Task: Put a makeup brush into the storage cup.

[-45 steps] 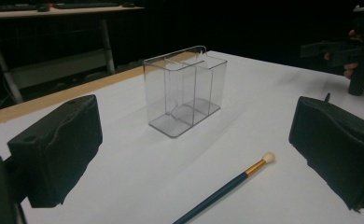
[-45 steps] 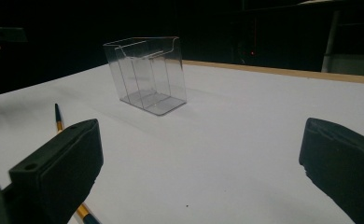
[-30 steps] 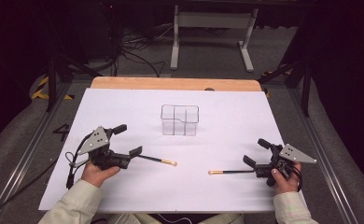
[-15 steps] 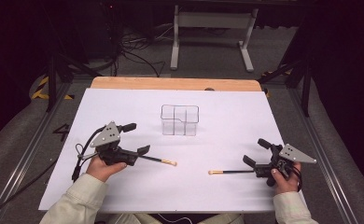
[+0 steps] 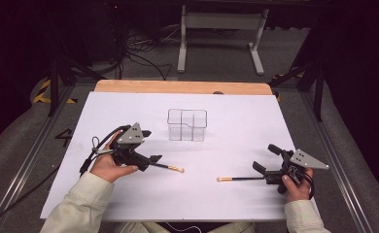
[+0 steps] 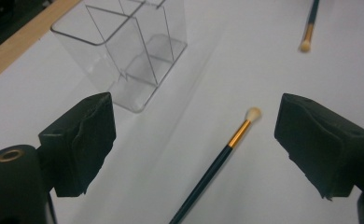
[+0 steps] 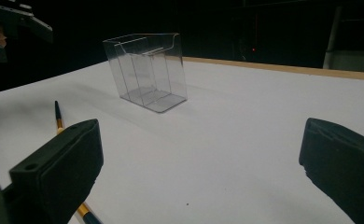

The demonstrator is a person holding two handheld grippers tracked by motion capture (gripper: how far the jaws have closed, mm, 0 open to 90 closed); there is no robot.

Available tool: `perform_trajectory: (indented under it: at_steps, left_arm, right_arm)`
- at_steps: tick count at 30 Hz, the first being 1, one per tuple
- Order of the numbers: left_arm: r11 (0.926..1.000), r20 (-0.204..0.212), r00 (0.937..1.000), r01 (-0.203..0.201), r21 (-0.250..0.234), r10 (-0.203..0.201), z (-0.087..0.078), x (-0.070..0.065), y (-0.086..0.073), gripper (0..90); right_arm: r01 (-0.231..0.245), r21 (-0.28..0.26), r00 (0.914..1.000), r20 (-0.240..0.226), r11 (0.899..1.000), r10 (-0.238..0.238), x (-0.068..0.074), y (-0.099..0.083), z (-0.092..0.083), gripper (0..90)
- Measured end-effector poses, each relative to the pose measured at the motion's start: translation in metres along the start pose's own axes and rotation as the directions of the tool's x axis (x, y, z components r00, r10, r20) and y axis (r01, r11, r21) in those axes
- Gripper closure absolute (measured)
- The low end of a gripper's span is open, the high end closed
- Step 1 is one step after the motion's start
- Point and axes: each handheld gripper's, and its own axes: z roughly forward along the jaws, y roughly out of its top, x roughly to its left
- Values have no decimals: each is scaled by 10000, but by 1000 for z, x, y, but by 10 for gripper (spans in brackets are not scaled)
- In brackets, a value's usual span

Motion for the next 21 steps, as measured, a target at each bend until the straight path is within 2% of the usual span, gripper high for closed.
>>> perform_trajectory:
  at_steps: [1,7,11,13,15,18,19,20,21]
  left_arm:
    - [9988,-76,9996,-253,431,256,3,-1,2,129]
    - [9934,-291,9983,-477,1041,510,7,1,7,136]
    - [9864,-162,9990,-390,1598,422,6,4,12,135]
    - [9847,75,9988,-493,1674,487,4,4,13,197]
    - [9820,73,9984,-569,1799,565,4,5,15,202]
    - [9716,101,9974,-724,2254,720,6,4,17,203]
    - [9688,109,9978,-664,2388,657,7,4,18,202]
    - [9649,168,9979,-645,2546,622,8,4,19,203]
    - [9601,411,9977,-626,2727,533,10,5,20,204]
  right_arm:
    - [14,8,10000,15,10000,-14,0,0,0,1]
    - [149,70,9999,16,9999,-149,1,0,1,1]
    - [139,98,9999,25,9999,-140,2,0,1,1]
    - [155,121,9999,23,9998,-155,2,0,1,1]
    - [184,129,9998,25,9997,-184,2,0,1,1]
    - [217,146,9998,42,9997,-218,2,0,2,1]
    - [223,150,9997,52,9996,-224,2,0,2,2]
    - [229,154,9997,59,9996,-230,2,0,2,1]
    - [219,151,9997,66,9996,-220,2,0,2,2]
